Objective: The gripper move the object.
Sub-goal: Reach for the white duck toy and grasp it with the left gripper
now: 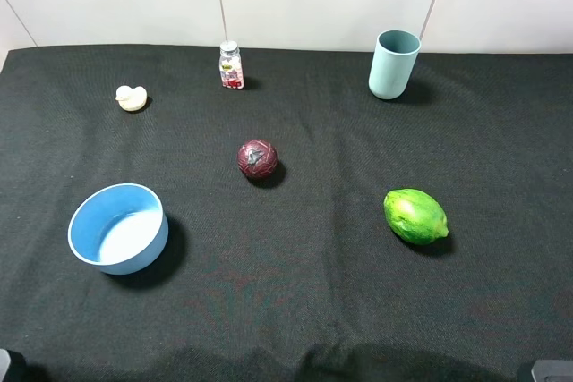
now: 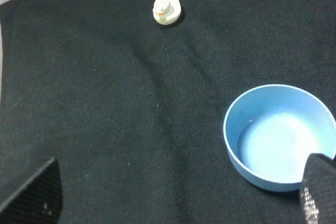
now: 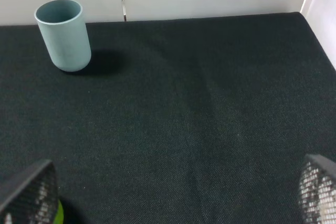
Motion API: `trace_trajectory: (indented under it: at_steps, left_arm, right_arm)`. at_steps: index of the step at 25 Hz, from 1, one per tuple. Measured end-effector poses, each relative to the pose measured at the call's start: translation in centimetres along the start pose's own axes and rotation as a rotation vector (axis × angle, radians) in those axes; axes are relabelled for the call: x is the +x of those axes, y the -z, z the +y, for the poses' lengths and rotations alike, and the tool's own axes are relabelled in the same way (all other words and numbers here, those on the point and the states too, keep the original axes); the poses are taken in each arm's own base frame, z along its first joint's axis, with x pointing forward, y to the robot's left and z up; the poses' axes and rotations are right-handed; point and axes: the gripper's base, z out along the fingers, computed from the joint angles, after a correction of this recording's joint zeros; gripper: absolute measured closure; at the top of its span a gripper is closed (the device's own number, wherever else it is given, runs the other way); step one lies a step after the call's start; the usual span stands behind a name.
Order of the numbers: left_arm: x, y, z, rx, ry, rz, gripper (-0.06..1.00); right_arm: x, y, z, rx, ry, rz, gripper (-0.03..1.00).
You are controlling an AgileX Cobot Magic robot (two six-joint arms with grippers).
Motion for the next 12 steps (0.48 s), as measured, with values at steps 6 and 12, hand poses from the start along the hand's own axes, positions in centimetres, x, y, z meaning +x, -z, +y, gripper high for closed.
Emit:
trace_trajectory:
  at_steps: [6,12]
  left_arm:
    - [-2.8,-0.9,0.6,0.004,-0.005,0.112,-0.01]
    - [-6.1,-2.3,1.1,0.020,-0.004,0.217,-0.01]
  right_arm:
    - [0.0,0.0,0.0,0.000,0.000,0.000,0.27]
    - [0.0,0.0,0.0,0.000,0.000,0.000,0.27]
